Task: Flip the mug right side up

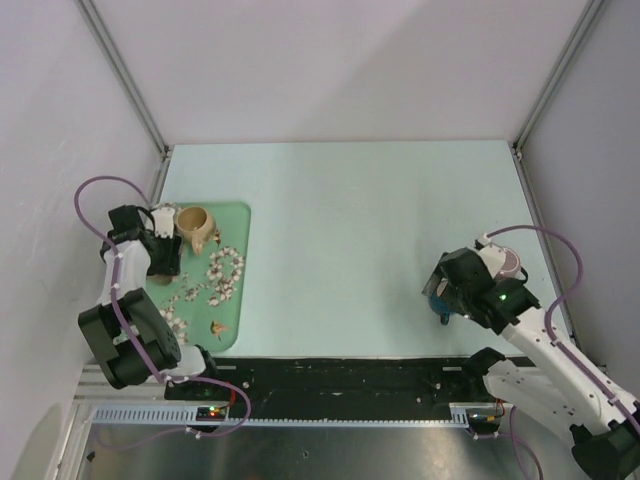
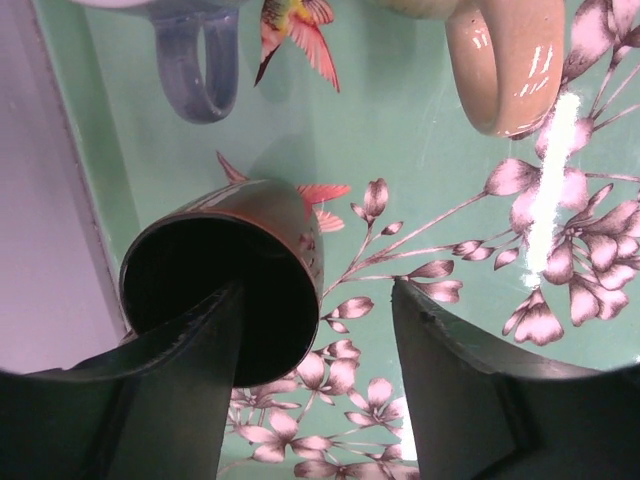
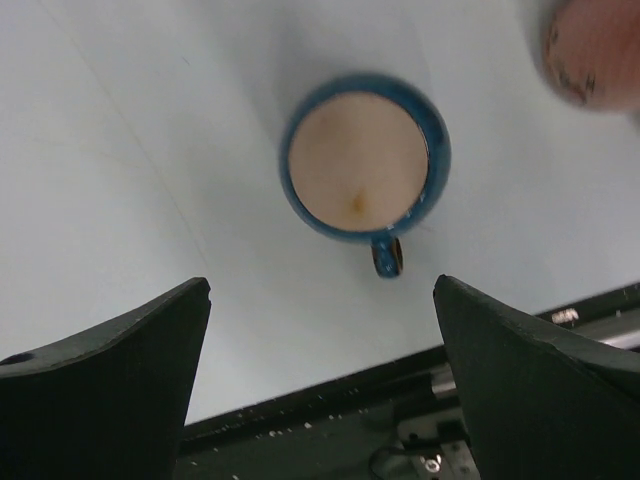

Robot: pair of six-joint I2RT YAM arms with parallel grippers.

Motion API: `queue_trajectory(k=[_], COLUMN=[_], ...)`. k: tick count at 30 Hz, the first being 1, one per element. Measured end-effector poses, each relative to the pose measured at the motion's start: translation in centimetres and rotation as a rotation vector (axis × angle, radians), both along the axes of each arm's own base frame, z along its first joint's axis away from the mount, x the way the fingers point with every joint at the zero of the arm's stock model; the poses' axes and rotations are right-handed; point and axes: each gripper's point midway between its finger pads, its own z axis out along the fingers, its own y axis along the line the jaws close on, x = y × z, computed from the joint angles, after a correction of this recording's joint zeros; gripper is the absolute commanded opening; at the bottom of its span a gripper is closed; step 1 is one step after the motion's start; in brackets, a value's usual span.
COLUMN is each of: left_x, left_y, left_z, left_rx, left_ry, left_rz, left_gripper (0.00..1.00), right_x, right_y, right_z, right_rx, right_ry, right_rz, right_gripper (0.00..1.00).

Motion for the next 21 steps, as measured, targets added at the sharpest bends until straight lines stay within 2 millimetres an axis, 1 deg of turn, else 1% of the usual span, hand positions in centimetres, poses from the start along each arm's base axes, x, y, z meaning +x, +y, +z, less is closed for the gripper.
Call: queue_trajectory(k=[2, 5, 8, 9, 11, 14, 16, 18, 21], left_x=[-0.2, -0.3, 0.2, 0.8, 1.7, 3.0, 3.3, 3.6, 3.6], left_y=[0.2, 0.4, 0.3, 0.3, 0.0, -1.6, -2.8, -4.6, -6.1], left_z=[0.4, 1.9, 4.5, 5.8, 7.6, 9.9, 10.7, 11.3, 12.1], left_rx=[0.012, 0.044, 0.071, 0.079, 0.087, 0.081, 0.064, 0.034, -0.002], left_ry=[-0.003, -0.024, -0.062, -0.084, -0.120, -0.160, -0.168, -0.171, -0.176], left_rz=[0.005, 0.014, 0.012, 0.007, -0.001, -0.046, -0.081, -0.129, -0.161], left_gripper=[0.70, 0.71, 0.71, 0.71, 0.71, 0.71, 0.71, 0.71, 0.71], right_x=[-1.1, -2.5, -3.5, -3.8, -4.1, -4.2, -4.0, -3.7, -3.4], right_y=[0.2, 0.7, 1.1, 1.1, 0.7, -0.5, -1.3, -1.8, -2.3], right_z=[-1.4, -3.0, -4.1, -4.5, -5.3, -6.5, -7.1, -7.8, -9.1], right_rx=[-0.013, -0.049, -0.083, -0.096, -0.132, -0.192, -0.221, -0.228, -0.221], right_ry=[0.055, 0.129, 0.174, 0.185, 0.202, 0.227, 0.239, 0.238, 0.235], right_rz=[-0.009, -0.014, -0.023, -0.028, -0.052, -0.097, -0.129, -0.149, -0.150], right_gripper=[0.99, 0.94, 0.85, 0.80, 0.75, 0.71, 0.70, 0.66, 0.55])
